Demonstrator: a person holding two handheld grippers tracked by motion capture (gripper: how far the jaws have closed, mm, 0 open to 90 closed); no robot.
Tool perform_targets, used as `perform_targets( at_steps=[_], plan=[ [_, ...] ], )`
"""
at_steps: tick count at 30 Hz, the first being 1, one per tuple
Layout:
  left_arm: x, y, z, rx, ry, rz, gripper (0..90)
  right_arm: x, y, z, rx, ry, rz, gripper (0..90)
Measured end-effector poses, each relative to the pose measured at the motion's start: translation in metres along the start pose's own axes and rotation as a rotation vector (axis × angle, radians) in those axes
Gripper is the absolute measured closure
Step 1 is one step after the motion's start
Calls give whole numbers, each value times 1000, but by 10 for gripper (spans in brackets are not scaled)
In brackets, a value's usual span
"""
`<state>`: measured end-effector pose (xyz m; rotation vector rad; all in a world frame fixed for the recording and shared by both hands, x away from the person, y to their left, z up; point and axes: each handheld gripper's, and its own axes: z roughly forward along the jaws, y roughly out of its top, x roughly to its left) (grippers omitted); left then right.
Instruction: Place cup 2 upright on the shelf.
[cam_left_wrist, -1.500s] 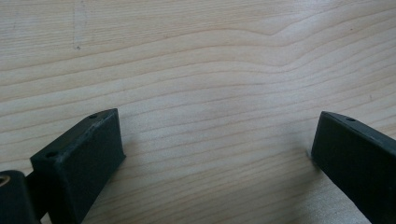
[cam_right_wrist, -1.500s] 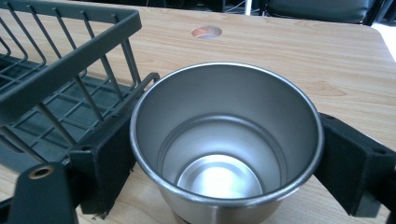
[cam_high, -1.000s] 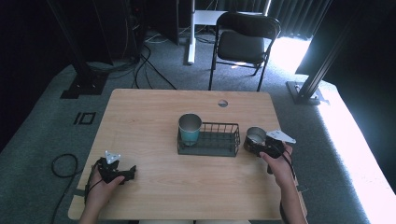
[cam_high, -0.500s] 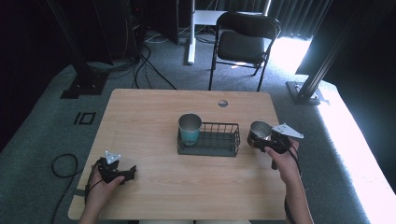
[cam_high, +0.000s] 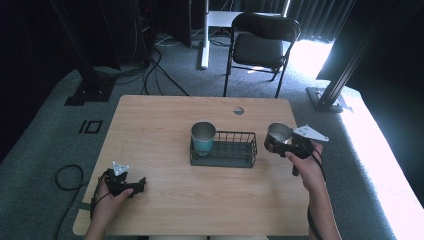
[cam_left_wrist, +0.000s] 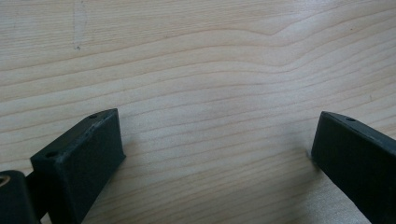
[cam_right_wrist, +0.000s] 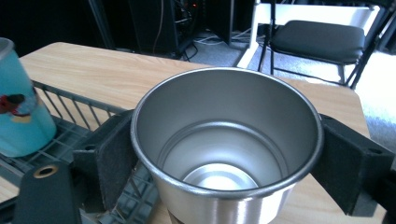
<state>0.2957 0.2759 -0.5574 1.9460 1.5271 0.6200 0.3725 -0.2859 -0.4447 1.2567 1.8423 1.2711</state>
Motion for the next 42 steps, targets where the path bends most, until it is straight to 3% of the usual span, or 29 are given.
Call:
perform_targets(
  at_steps=[10, 21, 30, 42],
  plan=[
    [0, 0, 0, -1, 0, 0, 28, 23, 32, 1, -39, 67, -49, 142],
    [0, 0, 0, -1, 0, -1, 28, 52, 45, 8, -54, 148, -78, 142],
    [0, 0, 0, -1, 0, 0, 28, 76, 39, 22, -41, 209, -93, 142],
    [0, 0, 0, -1, 0, 0, 28, 88, 16, 42, -5, 220, -97, 144]
  ],
)
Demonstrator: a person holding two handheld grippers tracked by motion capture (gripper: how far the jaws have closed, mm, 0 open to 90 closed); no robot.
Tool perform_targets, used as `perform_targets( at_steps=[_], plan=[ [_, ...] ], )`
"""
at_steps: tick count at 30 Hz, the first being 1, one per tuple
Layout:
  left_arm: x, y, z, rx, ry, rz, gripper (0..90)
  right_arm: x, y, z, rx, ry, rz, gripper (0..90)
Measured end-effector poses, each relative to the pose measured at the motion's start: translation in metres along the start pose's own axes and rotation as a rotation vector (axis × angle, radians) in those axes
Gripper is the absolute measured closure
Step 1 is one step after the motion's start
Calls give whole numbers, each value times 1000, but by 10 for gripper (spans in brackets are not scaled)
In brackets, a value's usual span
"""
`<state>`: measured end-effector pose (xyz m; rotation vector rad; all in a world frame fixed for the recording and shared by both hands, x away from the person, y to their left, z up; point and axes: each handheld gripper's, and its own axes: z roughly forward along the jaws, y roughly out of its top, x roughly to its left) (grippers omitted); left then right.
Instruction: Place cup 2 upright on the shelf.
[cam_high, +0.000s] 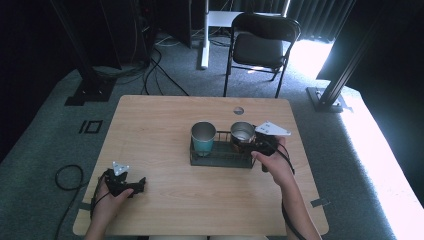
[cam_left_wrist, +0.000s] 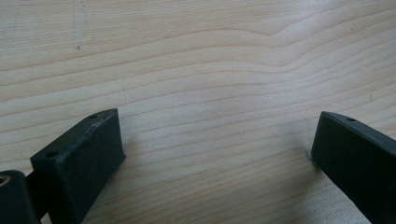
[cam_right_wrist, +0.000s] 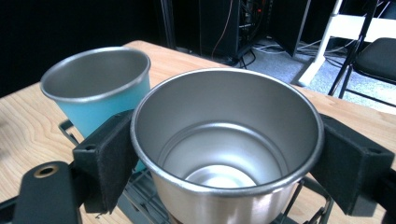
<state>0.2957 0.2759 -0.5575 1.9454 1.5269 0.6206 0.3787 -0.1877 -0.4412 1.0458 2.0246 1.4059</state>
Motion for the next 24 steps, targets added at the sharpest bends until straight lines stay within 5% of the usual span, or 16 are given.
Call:
perform_targets(
  at_steps=[24],
  plan=[
    [0, 0, 0, 1, 0, 0, 28, 2, -22, 30, 49, -1, -16, 144]
  ],
)
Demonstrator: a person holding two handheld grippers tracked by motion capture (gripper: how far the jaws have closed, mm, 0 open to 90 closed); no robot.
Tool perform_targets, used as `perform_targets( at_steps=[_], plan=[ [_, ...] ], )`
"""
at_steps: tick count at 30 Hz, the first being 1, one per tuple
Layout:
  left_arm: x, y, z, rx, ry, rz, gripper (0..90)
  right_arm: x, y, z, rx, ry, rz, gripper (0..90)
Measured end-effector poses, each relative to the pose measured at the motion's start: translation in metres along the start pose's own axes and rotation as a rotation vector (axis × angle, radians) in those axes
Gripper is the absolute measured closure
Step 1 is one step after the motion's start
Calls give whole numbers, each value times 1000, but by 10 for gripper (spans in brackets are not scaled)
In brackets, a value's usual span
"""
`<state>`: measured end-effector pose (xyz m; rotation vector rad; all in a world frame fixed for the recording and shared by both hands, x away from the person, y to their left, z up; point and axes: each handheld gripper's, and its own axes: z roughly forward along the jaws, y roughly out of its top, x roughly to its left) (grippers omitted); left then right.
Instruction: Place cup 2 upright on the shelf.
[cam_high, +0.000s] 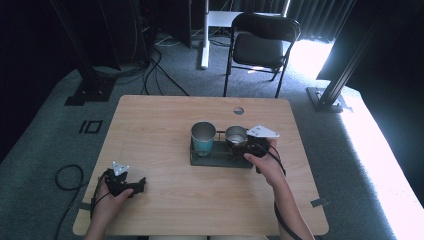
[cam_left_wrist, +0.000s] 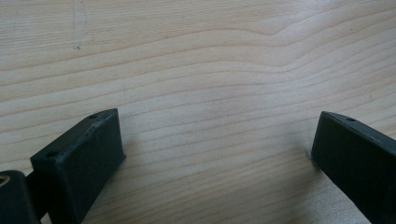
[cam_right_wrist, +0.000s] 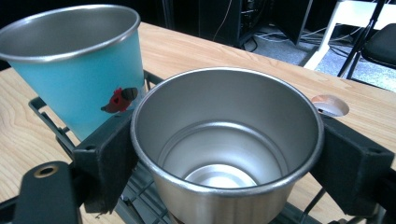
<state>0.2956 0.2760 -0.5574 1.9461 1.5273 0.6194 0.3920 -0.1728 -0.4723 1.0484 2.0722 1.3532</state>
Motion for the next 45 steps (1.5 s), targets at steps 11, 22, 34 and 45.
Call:
perform_targets(
  at_steps=[11, 22, 34, 45],
  plan=[
    [0, 0, 0, 0, 0, 0, 28, 1, -6, 6, 24, 6, -8, 144],
    [0, 0, 0, -1, 0, -1, 28, 2, -5, 2, 55, 33, 17, 128],
    [0, 0, 0, 0, 0, 0, 28, -4, -4, -14, 25, 46, 25, 114],
    [0, 0, 0, -1, 0, -1, 28, -11, -9, -32, 19, 21, 22, 114]
  ],
)
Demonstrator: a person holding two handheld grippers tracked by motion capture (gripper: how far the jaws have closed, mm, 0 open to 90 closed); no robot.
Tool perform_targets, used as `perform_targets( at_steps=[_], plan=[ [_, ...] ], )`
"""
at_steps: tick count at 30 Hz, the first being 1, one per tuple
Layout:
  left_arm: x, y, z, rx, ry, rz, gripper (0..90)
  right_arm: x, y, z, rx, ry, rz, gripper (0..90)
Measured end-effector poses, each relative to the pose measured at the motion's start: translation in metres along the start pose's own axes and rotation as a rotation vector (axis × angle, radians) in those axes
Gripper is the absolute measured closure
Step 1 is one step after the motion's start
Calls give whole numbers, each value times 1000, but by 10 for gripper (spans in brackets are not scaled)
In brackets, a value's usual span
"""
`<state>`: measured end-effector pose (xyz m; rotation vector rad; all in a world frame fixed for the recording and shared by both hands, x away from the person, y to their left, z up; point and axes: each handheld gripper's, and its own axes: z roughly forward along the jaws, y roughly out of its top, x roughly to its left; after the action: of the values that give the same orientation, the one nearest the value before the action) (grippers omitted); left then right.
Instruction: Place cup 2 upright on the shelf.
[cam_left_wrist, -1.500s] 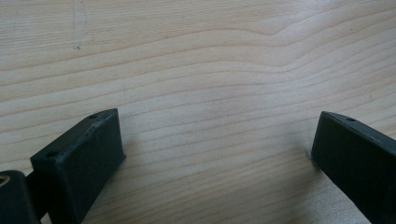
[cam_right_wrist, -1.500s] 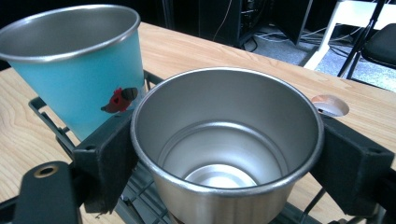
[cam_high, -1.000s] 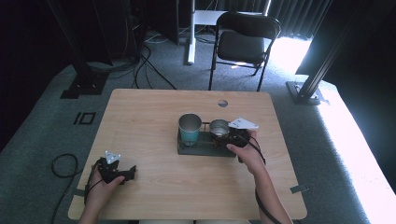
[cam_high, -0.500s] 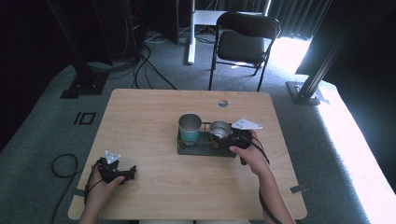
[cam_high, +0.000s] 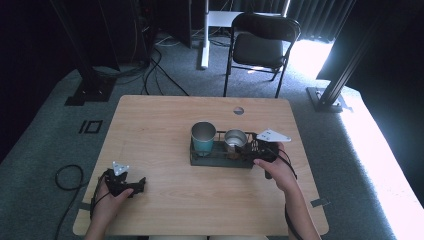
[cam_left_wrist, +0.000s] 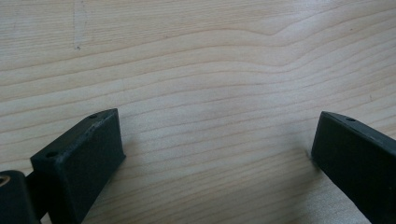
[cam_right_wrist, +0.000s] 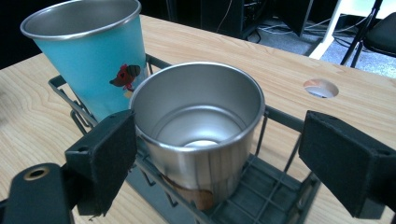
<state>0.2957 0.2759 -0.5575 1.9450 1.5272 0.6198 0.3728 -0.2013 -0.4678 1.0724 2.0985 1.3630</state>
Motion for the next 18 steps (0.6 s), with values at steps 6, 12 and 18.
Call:
perform_targets(
  at_steps=[6, 12, 18],
  plan=[
    [0, 0, 0, 0, 0, 0, 28, -5, -5, -10, -4, -18, 6, 114],
    [0, 0, 0, 0, 0, 0, 28, -9, -10, -20, -3, -35, 9, 114],
    [0, 0, 0, 0, 0, 0, 28, -13, -16, -28, 0, -52, 14, 114]
  ],
)
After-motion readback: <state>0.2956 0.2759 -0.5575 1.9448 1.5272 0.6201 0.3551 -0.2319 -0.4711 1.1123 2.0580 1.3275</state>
